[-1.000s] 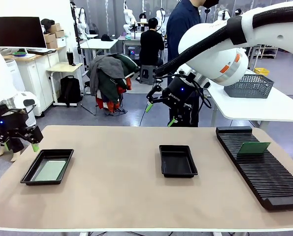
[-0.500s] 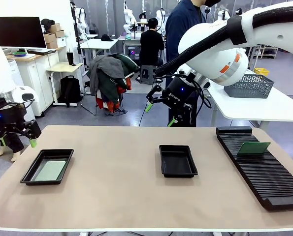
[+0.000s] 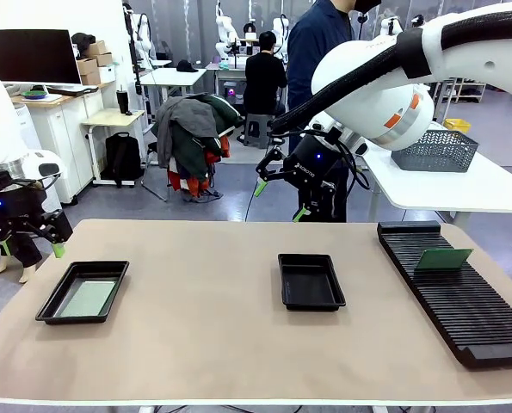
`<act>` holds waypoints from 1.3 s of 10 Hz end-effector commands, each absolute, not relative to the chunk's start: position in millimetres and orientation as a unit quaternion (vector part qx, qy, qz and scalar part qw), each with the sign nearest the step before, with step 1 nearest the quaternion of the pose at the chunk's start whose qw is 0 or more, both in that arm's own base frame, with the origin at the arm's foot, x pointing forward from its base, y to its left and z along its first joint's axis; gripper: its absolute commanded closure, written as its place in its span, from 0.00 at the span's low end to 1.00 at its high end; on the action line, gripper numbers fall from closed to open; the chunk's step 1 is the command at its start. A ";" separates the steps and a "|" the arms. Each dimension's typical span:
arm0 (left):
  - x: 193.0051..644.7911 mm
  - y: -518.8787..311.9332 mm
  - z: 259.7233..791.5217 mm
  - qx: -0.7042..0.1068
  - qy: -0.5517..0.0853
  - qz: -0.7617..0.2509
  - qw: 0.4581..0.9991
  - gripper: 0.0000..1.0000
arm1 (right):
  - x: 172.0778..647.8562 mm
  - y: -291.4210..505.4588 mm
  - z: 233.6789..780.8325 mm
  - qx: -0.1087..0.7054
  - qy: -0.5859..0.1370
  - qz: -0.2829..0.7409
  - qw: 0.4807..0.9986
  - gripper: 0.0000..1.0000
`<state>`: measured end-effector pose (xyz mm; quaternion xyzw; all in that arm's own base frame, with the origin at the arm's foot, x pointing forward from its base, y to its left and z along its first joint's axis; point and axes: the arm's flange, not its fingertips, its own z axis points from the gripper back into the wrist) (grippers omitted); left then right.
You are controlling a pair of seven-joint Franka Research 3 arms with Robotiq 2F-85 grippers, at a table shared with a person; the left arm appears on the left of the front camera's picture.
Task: Inspect and transfer BCBs to ESD trays.
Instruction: Pick up the ESD tray and place it on the left side of the table, then pick up the Blank PCB from the PCB Rack and place it in the right ESD tray.
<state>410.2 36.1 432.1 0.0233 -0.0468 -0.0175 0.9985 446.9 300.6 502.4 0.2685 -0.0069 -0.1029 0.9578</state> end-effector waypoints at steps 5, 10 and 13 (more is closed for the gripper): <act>410.0 36.4 431.3 0.024 -0.046 -0.022 0.998 0.00 | 447.1 301.2 502.4 0.267 -0.003 -0.107 0.958 0.00; 410.0 36.4 431.3 0.024 -0.046 -0.022 0.998 0.00 | 447.1 301.2 502.4 0.267 -0.003 -0.107 0.958 0.00; 410.0 36.4 431.3 0.024 -0.046 -0.022 0.998 0.00 | 447.1 301.2 502.4 0.267 -0.003 -0.107 0.958 0.00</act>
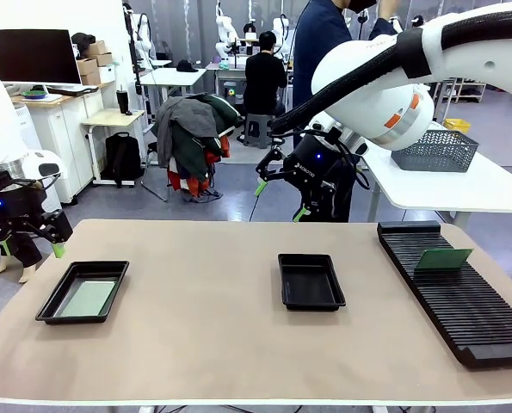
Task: Inspect and transfer BCBs to ESD trays.
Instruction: Pick up the Blank PCB from the PCB Rack and place it in the right ESD tray.
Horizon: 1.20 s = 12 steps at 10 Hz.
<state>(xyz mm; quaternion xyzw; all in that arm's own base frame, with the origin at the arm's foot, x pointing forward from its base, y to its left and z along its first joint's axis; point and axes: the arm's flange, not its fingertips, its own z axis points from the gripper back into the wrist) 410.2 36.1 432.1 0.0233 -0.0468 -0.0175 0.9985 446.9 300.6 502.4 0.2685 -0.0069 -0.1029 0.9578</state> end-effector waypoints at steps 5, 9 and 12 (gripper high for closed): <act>410.0 36.4 431.3 0.024 -0.046 -0.022 0.998 0.00 | 417.2 208.4 550.7 0.224 -0.070 0.028 0.972 0.00; 410.0 36.4 431.3 0.024 -0.046 -0.022 0.998 0.00 | 418.8 88.5 622.0 0.144 -0.124 0.266 0.945 0.00; 410.0 36.4 431.3 0.024 -0.046 -0.022 0.998 0.00 | 422.4 18.3 658.5 0.068 -0.109 0.425 0.896 0.00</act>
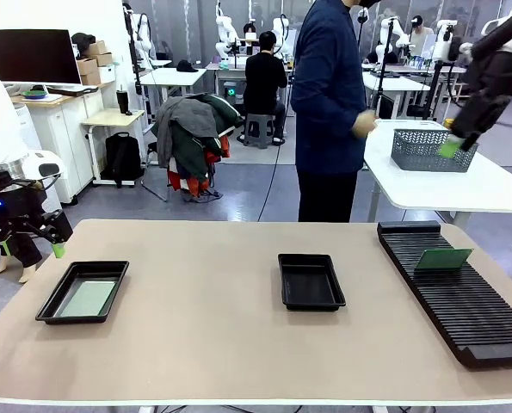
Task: Inspect and transfer BCBs to ESD trays.
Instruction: Pick up the Blank PCB from the PCB Rack and place it in the right ESD tray.
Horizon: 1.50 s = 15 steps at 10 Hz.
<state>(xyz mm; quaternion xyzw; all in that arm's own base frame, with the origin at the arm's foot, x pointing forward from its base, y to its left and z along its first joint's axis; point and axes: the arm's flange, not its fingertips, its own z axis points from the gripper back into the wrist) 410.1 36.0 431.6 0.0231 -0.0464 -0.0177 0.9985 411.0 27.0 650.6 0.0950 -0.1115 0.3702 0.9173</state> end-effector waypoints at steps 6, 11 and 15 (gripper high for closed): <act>410.0 36.4 431.3 0.024 -0.046 -0.022 0.998 0.00 | 410.1 -46.2 693.5 -0.034 -0.075 0.635 0.768 0.00; 410.0 36.4 431.3 0.024 -0.046 -0.022 0.998 0.00 | 407.9 -53.8 698.2 -0.034 -0.067 0.643 0.762 0.00; 410.0 36.4 431.3 0.024 -0.046 -0.022 0.998 0.00 | 407.9 -53.8 698.2 -0.034 -0.067 0.643 0.762 0.00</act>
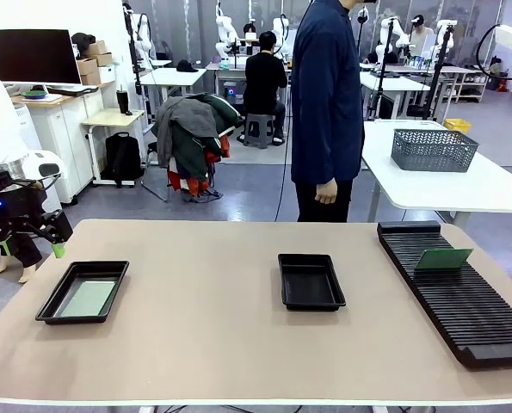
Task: Inspect and transfer BCBs to ESD trays.
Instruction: Pick up the Blank PCB from the PCB Rack and place it in the right ESD tray.
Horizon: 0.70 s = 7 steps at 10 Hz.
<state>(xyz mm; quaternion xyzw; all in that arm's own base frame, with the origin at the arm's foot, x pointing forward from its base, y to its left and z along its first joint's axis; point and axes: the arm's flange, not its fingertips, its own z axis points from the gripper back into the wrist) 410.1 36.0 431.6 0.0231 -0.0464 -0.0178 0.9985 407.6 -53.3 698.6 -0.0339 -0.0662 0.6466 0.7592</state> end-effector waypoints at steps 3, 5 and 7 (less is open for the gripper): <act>410.0 36.4 431.3 0.024 -0.046 -0.022 0.998 0.00 | 407.9 -53.8 698.2 -0.034 -0.067 0.643 0.762 0.00; 410.0 36.4 431.3 0.024 -0.046 -0.022 0.998 0.00 | 412.1 -56.1 683.0 -0.028 -0.073 0.654 0.752 0.00; 410.0 36.4 431.3 0.024 -0.046 -0.022 0.998 0.00 | 420.0 -59.1 645.9 -0.039 -0.090 0.676 0.730 0.00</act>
